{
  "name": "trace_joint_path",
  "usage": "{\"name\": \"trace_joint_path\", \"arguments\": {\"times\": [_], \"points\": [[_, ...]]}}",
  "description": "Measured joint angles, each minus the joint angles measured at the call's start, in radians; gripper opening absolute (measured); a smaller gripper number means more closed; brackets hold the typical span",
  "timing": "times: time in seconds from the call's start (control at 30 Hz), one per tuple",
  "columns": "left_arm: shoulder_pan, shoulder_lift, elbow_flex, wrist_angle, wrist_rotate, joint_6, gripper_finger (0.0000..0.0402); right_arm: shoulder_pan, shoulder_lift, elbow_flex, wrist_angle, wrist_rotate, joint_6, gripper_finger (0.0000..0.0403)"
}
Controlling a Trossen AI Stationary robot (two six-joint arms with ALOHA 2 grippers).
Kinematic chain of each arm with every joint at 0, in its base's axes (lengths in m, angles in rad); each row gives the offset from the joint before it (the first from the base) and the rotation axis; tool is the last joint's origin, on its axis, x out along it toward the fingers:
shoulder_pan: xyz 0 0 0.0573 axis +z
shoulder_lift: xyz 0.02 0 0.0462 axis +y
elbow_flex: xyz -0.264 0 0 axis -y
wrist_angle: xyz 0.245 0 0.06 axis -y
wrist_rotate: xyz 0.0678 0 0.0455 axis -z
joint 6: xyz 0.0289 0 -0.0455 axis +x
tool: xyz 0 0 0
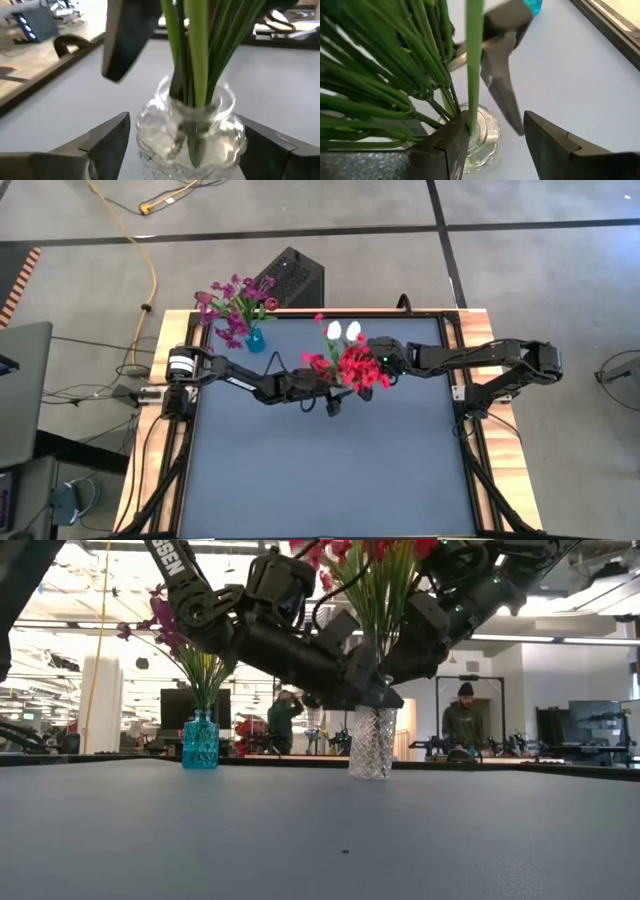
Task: Sort flowers into vase by color
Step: Put the white tulip into the transparent vase
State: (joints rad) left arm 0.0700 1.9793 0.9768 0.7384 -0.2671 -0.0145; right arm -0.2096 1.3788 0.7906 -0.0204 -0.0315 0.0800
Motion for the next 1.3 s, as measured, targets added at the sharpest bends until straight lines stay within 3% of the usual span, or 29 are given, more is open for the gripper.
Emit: {"name": "trace_joint_path", "arguments": {"times": [0.27, 0.43, 0.7, 1.0, 1.07, 1.2, 1.3], "points": [[0.0, 0.005, -0.001, -0.023, 0.016, -0.023, 0.0237, 0.0, 0.0, 0.0, 0.001, 0.002, 0.024, 0.0212], [0.0, 0.005, -0.011, -0.005, 0.028, -0.025, 0.0237, 0.0, -0.016, 0.001, -0.044, 0.002, 0.025, 0.0212], [0.0, 0.004, -0.138, 0.176, 0.025, -0.081, 0.0237, 0.0, -0.075, 0.025, -0.225, 0.001, -0.036, 0.0212], [0.0, 0.004, -0.147, 0.208, 0.017, -0.068, 0.0237, 0.025, -0.133, 0.027, -0.355, 0.001, 0.013, 0.0212], [-0.002, 0.004, -0.148, 0.208, -0.023, -0.067, 0.0265, 0.036, -0.133, 0.027, -0.359, 0.001, 0.024, 0.0212], [0.005, 0.006, -0.15, 0.188, -0.029, -0.066, 0.0364, 0.056, -0.131, 0.027, -0.361, 0.001, 0.025, 0.0212], [0.004, 0.006, -0.15, 0.18, -0.023, -0.066, 0.0386, 0.067, -0.131, 0.027, -0.364, 0.001, 0.026, 0.0212]]}}
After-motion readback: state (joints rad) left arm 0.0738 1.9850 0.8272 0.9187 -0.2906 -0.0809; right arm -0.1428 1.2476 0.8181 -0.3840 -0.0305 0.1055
